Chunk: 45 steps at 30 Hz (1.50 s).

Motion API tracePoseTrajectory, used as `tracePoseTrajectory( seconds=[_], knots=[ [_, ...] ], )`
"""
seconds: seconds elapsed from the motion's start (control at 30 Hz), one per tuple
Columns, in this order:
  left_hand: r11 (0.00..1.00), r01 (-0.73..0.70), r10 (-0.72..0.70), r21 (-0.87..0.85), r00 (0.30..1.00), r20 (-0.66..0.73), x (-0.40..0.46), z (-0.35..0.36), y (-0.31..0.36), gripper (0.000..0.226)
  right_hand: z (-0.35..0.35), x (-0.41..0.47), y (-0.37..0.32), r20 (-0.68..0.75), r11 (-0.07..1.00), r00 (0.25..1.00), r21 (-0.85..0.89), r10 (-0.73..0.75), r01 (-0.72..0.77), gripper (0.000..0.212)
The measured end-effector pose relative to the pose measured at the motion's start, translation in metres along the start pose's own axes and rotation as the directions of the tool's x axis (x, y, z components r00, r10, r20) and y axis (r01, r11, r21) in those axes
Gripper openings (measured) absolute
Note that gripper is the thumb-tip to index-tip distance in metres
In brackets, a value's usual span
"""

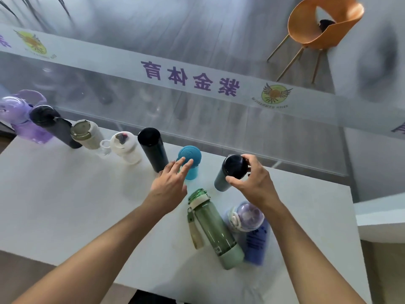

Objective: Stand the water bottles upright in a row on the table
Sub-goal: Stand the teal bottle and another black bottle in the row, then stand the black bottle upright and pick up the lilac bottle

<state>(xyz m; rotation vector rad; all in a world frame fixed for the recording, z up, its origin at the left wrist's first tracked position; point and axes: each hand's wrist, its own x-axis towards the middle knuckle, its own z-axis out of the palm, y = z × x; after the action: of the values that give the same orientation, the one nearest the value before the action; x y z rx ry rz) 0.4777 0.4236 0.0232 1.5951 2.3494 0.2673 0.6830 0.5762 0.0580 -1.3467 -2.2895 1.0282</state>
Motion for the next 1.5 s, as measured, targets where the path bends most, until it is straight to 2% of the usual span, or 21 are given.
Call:
tracePoseTrajectory(
  seconds=[0.3, 0.87, 1.37, 1.43, 1.5],
  knots=[
    [0.999, 0.034, -0.033, -0.002, 0.998, 0.054, 0.001, 0.0, 0.001, 0.076, 0.022, 0.015, 0.006, 0.045, 0.998, 0.998, -0.054, -0.036, 0.038, 0.072],
    [0.998, 0.048, -0.047, -0.04, 0.998, 0.035, -0.006, 0.009, 0.0, 0.083, 0.033, 0.019, 0.008, -0.004, 0.999, 1.0, -0.044, 0.023, -0.023, 0.072],
    [0.998, 0.06, -0.06, 0.001, 0.997, 0.055, -0.005, 0.008, 0.0, 0.085, 0.041, 0.018, 0.002, -0.046, 0.995, 0.996, -0.062, 0.078, -0.081, 0.072],
    [0.998, 0.054, -0.055, 0.015, 0.996, 0.068, -0.005, 0.007, 0.0, 0.084, 0.041, 0.018, 0.002, -0.039, 0.995, 0.995, -0.046, 0.089, -0.091, 0.077],
    [0.998, 0.045, -0.048, 0.036, 0.996, 0.077, -0.003, 0.004, 0.001, 0.082, 0.038, 0.017, 0.001, -0.018, 0.993, 0.993, -0.022, 0.114, -0.114, 0.091]
  ],
)
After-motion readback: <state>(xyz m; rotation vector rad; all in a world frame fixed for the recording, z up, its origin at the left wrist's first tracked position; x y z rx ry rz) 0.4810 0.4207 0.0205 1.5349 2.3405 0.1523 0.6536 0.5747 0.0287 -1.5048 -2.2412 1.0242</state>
